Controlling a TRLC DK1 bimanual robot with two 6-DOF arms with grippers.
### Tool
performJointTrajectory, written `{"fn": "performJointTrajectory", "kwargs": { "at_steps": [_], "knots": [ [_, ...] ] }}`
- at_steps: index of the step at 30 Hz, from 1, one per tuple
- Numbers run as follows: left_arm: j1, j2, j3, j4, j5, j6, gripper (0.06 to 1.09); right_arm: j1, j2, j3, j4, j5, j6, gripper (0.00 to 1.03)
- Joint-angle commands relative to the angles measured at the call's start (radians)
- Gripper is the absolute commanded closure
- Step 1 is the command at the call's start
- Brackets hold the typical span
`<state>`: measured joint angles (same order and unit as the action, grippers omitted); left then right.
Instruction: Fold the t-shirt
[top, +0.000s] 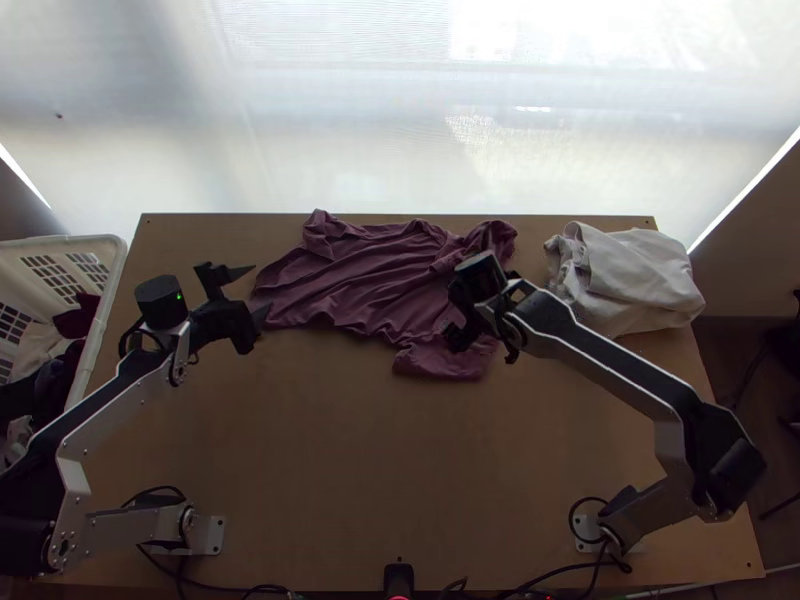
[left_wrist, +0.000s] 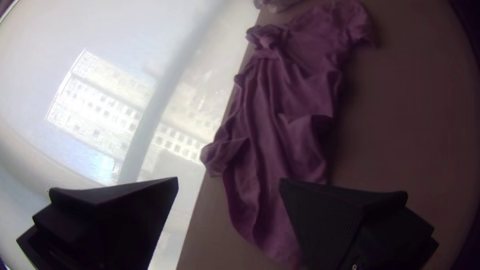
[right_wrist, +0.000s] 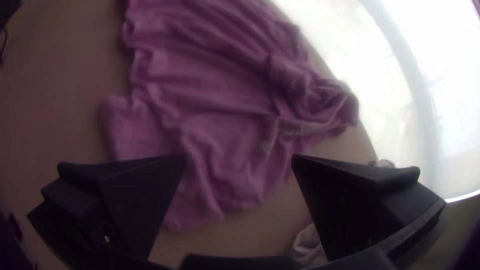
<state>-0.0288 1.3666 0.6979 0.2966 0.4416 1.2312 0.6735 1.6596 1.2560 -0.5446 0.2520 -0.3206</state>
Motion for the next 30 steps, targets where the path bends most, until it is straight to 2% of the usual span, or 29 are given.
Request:
{"fn": "performJointTrajectory", "kwargs": {
  "at_steps": [1, 5, 13, 19, 24, 30],
  "knots": [
    [-0.043, -0.037, -0.123, -0.053, 0.045, 0.099, 0.11, 0.169, -0.086, -0.227, -0.021, 0.0, 0.02, 0.05],
    [-0.045, 0.049, -0.136, 0.027, 0.042, 0.12, 0.11, 0.19, -0.08, -0.253, -0.014, 0.0, 0.032, 0.05],
    [-0.034, 0.098, -0.143, 0.029, 0.04, 0.18, 0.11, 0.192, -0.133, -0.369, 0.009, 0.001, 0.035, 0.05],
    [0.004, 0.223, -0.127, 0.138, 0.028, 0.29, 0.11, 0.189, -0.11, -0.425, 0.123, 0.03, 0.028, 0.07],
    [0.017, 0.305, -0.055, 0.167, -0.003, 0.29, 0.11, 0.187, -0.089, -0.458, 0.199, 0.07, 0.012, 0.07],
    [0.018, 0.356, 0.003, 0.197, -0.018, 0.287, 0.11, 0.155, -0.034, -0.461, 0.328, 0.121, -0.052, 0.1]
  ]
}}
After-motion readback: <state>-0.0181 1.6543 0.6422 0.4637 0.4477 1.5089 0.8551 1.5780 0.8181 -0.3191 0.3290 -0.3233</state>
